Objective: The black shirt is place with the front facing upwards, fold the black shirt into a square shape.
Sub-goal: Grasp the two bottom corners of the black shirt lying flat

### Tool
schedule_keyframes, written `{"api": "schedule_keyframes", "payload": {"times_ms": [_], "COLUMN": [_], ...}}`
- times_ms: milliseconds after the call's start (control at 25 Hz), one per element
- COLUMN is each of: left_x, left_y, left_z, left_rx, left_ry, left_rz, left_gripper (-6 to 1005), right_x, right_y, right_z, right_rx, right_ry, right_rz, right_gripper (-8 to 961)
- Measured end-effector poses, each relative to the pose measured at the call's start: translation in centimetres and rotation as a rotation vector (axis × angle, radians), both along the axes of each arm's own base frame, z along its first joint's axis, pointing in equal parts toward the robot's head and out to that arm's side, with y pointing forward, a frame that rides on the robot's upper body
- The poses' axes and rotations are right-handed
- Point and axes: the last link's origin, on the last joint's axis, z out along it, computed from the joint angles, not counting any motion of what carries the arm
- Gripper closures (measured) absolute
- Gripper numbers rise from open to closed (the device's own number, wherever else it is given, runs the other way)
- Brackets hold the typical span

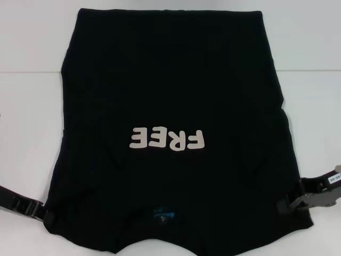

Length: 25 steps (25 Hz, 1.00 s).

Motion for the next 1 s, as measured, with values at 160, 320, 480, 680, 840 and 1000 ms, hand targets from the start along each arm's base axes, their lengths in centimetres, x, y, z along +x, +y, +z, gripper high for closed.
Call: {"api": "schedule_keyframes", "payload": {"times_ms": [160, 320, 480, 680, 840, 1000], "left_x": [0.0, 0.0, 0.1, 0.0, 0.0, 0.1], "left_y": [0.0, 0.0, 0.0, 0.2, 0.2, 0.2], "left_z": [0.0, 0.0, 0.0, -0.1, -0.1, -0.1], "left_rx": [0.000, 0.001, 0.000, -0.007, -0.006, -0.007], "left_ry": [0.000, -0.004, -0.005, -0.008, -0.008, -0.009], "left_rz": [0.000, 0.000, -0.001, 0.004, 0.004, 0.003], "left_gripper": [933, 933, 934, 934, 934, 933], "right_x": [0.3, 0.8, 2.0, 3.4, 3.7, 3.7], "right_y": [0.1, -0.1, -0.7, -1.7, -2.1, -2.2], "right_z": [1.0, 2.7, 5.1, 6.8, 6.0, 4.9], "right_rx": [0.025, 0.048, 0.065, 0.071, 0.057, 0.037], "right_ry": [0.018, 0.054, 0.034, 0.015, 0.012, -0.009], "right_rz": [-0.009, -0.014, -0.031, -0.075, -0.078, -0.063], "right_gripper": [884, 837, 704, 503, 323, 123]}}
